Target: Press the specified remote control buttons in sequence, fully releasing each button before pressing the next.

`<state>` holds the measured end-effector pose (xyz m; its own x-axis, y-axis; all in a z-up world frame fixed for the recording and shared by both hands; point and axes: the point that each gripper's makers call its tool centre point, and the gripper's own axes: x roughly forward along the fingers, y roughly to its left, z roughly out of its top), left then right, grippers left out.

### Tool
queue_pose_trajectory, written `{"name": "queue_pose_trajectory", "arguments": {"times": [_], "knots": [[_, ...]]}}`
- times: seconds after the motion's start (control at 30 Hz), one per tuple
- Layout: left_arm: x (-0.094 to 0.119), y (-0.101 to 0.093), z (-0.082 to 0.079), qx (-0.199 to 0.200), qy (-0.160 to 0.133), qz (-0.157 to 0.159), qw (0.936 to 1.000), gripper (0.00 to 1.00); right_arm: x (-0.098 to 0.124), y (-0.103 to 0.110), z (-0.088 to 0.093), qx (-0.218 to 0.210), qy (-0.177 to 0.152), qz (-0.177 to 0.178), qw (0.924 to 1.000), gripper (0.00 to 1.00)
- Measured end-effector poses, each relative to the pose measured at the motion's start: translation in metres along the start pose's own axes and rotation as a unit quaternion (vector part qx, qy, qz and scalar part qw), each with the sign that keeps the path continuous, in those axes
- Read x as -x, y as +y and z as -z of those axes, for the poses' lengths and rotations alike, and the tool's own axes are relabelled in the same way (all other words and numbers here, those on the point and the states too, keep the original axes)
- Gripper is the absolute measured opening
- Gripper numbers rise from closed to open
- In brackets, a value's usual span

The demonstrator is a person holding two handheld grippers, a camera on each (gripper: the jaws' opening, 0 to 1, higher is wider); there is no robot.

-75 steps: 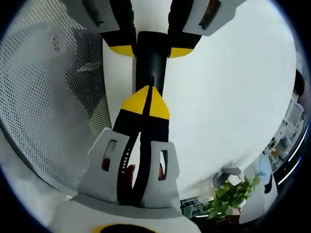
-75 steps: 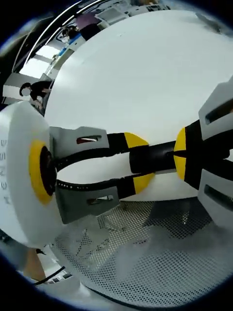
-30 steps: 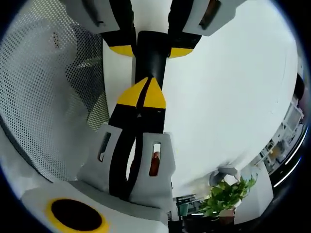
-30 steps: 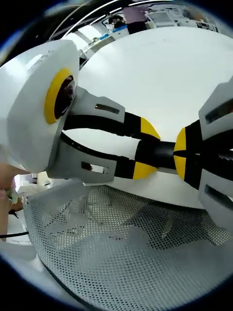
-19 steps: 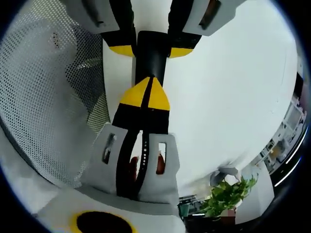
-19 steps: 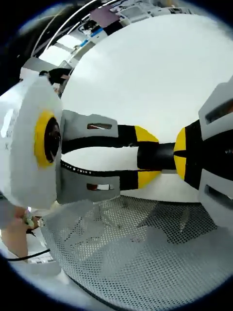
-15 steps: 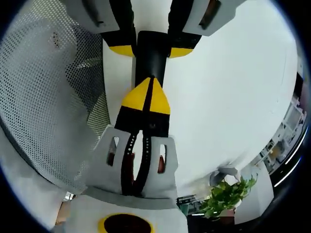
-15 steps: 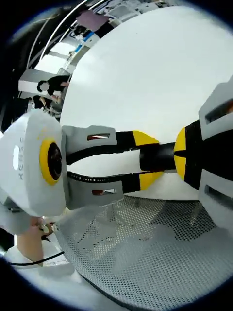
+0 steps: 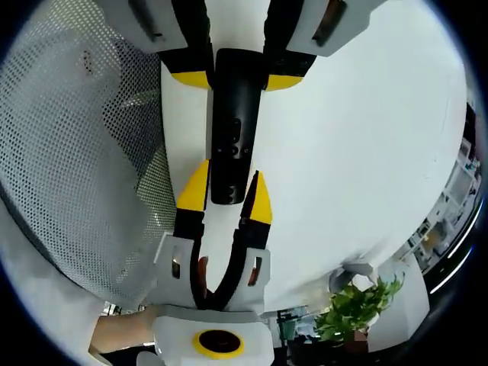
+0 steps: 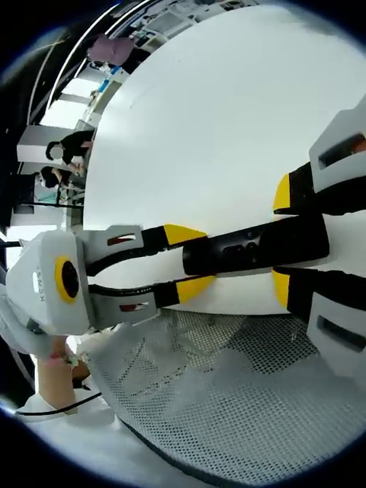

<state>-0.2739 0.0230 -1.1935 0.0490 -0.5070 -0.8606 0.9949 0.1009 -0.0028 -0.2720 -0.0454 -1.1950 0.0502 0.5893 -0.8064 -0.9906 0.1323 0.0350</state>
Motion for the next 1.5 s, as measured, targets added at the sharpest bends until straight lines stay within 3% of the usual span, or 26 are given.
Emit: {"name": "queue_pose_trajectory", "arguments": {"times": [0.17, 0.27, 0.37, 0.43, 0.57, 0.67, 0.77, 0.8, 0.83, 0.9, 1.0, 1.17, 1.2, 1.3, 1.4, 1.5], "knots": [[0.000, 0.001, -0.001, -0.002, 0.009, 0.002, 1.0000, 0.24, 0.001, 0.000, 0.003, -0.014, -0.004, -0.004, 0.9999, 0.24], [0.000, 0.001, 0.000, 0.000, -0.004, 0.000, 1.0000, 0.25, 0.000, -0.001, 0.003, -0.011, -0.001, -0.006, 0.9999, 0.23], [0.000, -0.002, -0.004, 0.058, -0.041, 0.002, 0.9975, 0.28, -0.001, -0.001, 0.002, -0.012, -0.001, -0.010, 0.9999, 0.23], [0.001, -0.007, -0.006, 0.086, -0.056, 0.012, 0.9947, 0.40, 0.000, 0.001, 0.002, -0.011, -0.001, -0.015, 0.9998, 0.23], [0.020, 0.003, -0.011, 0.103, -0.108, -0.038, 0.9880, 0.52, -0.001, 0.001, 0.003, -0.009, 0.000, -0.014, 0.9999, 0.23], [0.045, 0.015, -0.026, 0.137, -0.173, -0.080, 0.9721, 0.68, -0.001, 0.000, 0.004, -0.013, -0.001, -0.014, 0.9998, 0.23], [0.077, 0.034, -0.044, 0.150, -0.254, -0.150, 0.9436, 0.96, -0.001, 0.000, 0.004, -0.017, -0.003, -0.012, 0.9998, 0.23], [0.083, 0.034, -0.046, 0.156, -0.264, -0.157, 0.9388, 0.99, -0.001, 0.000, 0.004, -0.020, -0.004, -0.011, 0.9997, 0.24], [0.089, 0.035, -0.044, 0.156, -0.262, -0.167, 0.9378, 1.00, -0.002, 0.000, 0.004, -0.023, -0.004, -0.010, 0.9997, 0.24], [0.104, 0.039, -0.051, 0.152, -0.289, -0.201, 0.9237, 1.00, -0.001, 0.000, 0.003, -0.028, -0.006, -0.010, 0.9995, 0.24], [0.119, 0.038, -0.057, 0.153, -0.310, -0.227, 0.9105, 1.00, 0.000, 0.001, 0.002, -0.034, -0.009, -0.011, 0.9993, 0.24], [0.158, 0.045, -0.061, 0.167, -0.357, -0.297, 0.8696, 1.00, 0.000, 0.001, 0.002, -0.035, -0.007, -0.011, 0.9993, 0.24], [0.170, 0.046, -0.064, 0.174, -0.376, -0.312, 0.8551, 1.00, 0.001, 0.001, 0.001, -0.038, -0.007, -0.012, 0.9992, 0.24], [0.194, 0.042, -0.070, 0.191, -0.427, -0.326, 0.8215, 1.00, 0.002, 0.002, -0.005, -0.046, -0.013, -0.020, 0.9986, 0.24], [0.211, 0.047, -0.066, 0.210, -0.456, -0.335, 0.7974, 1.00, 0.002, 0.002, -0.008, -0.046, -0.014, -0.023, 0.9986, 0.24], [0.218, 0.047, -0.063, 0.223, -0.466, -0.337, 0.7875, 1.00, 0.001, 0.001, -0.010, -0.042, -0.014, -0.021, 0.9988, 0.24]]}}
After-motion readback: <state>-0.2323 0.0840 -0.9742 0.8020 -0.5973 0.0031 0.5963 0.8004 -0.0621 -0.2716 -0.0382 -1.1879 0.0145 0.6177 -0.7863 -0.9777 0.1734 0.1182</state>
